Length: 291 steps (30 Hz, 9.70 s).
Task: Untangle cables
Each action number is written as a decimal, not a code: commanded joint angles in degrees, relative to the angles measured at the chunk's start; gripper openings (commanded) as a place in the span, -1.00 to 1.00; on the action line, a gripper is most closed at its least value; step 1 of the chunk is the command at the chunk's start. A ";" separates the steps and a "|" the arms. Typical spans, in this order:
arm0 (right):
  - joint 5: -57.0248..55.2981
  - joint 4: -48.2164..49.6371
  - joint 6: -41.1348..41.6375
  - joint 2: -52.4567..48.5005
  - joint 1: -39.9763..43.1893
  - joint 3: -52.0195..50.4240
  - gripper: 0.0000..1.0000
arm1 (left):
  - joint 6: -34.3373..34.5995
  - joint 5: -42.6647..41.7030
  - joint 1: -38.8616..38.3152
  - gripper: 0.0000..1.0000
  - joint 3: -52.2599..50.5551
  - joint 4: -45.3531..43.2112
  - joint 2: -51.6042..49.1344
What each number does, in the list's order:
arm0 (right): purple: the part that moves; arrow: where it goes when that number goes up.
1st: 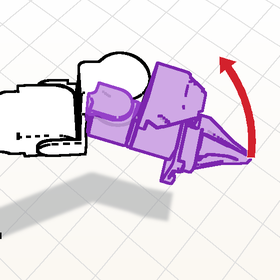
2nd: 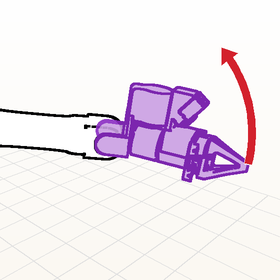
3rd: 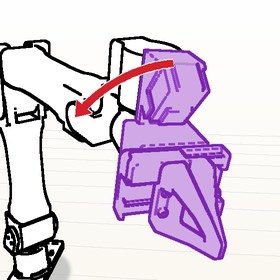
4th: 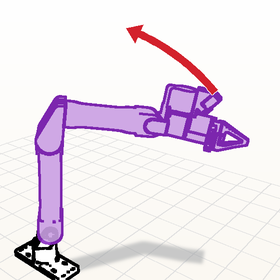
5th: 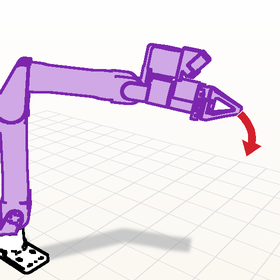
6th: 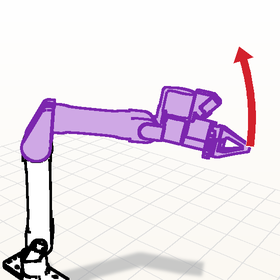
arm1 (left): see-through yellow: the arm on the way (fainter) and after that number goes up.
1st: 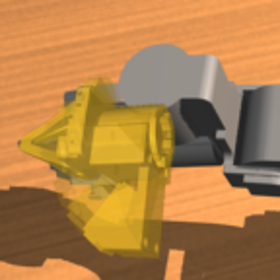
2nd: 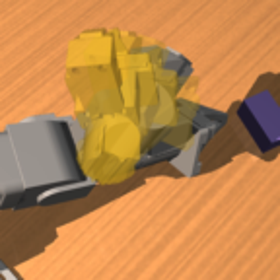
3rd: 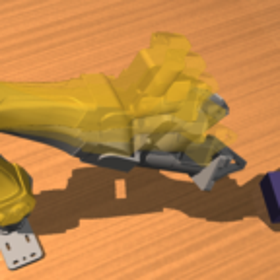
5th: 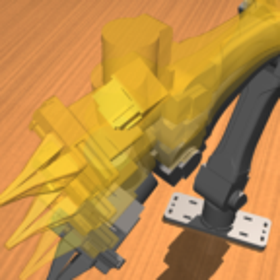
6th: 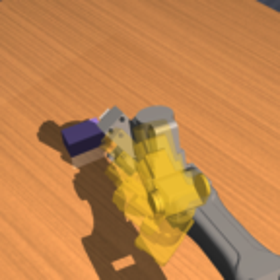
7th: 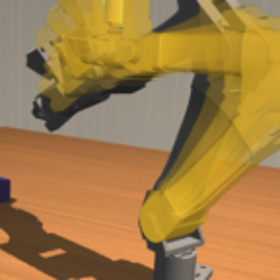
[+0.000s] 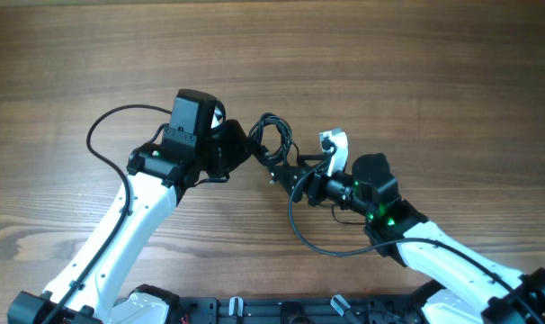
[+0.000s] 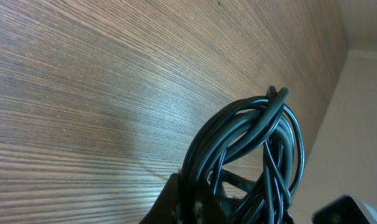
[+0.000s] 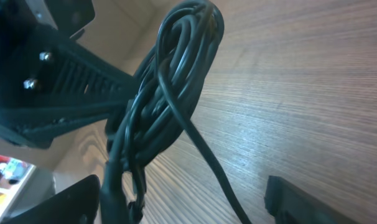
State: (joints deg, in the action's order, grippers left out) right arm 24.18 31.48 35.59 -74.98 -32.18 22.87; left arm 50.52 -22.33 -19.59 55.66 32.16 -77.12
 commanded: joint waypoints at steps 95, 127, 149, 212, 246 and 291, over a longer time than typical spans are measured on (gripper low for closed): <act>51.23 5.77 3.80 4.00 31.01 0.48 0.98 | -32.09 -22.34 -0.04 -0.92 0.28 -8.35 1.27; 40.79 14.05 6.21 3.96 25.07 0.48 -0.91 | -31.12 -26.97 -3.06 0.40 0.24 -4.35 1.25; 15.45 4.83 26.49 3.85 23.50 0.42 -0.91 | 34.71 13.60 -19.47 1.00 0.24 -18.43 1.25; 10.43 8.50 9.81 3.85 24.70 0.37 0.31 | -11.13 -36.22 -4.81 -0.92 0.24 -21.18 -5.92; -15.61 -12.79 6.93 3.10 33.38 0.37 0.12 | -14.29 -49.33 0.46 -0.92 0.24 -24.02 -5.90; 15.02 6.12 11.30 3.08 20.83 0.37 -0.13 | 7.23 -45.77 1.70 -0.92 0.24 -24.00 -5.92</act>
State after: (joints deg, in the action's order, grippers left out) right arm 40.91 37.50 43.00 -71.42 -10.28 23.22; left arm 57.14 -67.00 -17.93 55.68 8.51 -84.42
